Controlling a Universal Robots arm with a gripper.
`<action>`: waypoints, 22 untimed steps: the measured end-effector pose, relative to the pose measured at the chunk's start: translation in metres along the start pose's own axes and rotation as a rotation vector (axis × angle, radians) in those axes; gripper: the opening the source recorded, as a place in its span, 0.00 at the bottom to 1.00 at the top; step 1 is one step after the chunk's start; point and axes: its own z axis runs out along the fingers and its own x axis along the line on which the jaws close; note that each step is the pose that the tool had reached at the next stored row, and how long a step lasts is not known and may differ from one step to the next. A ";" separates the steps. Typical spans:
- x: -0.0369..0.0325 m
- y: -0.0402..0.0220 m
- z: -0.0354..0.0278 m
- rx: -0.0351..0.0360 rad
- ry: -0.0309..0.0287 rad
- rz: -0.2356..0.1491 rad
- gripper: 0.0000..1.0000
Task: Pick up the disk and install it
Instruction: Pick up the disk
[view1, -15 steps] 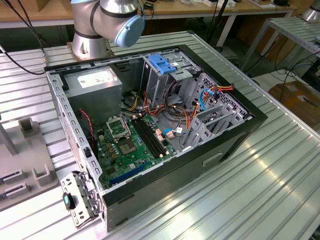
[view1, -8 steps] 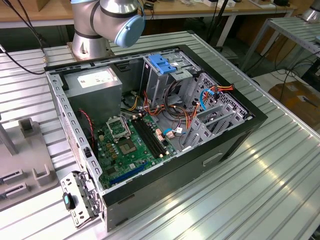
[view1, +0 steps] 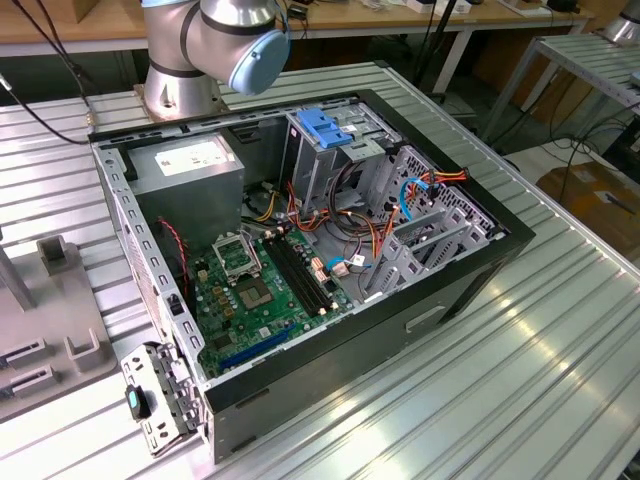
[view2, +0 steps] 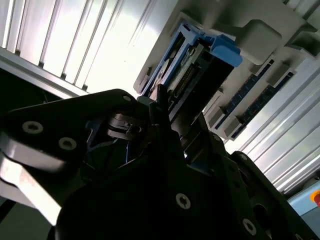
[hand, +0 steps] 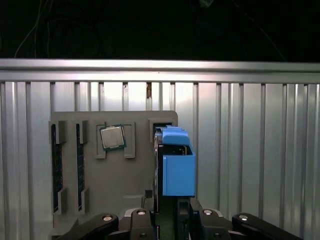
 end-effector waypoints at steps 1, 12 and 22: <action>-0.0001 -0.0001 -0.0039 0.0001 0.0000 0.000 0.35; -0.0017 -0.0009 -0.0509 0.0001 0.0000 0.000 0.35; -0.0031 -0.0017 -0.0956 0.0002 0.0000 0.000 0.35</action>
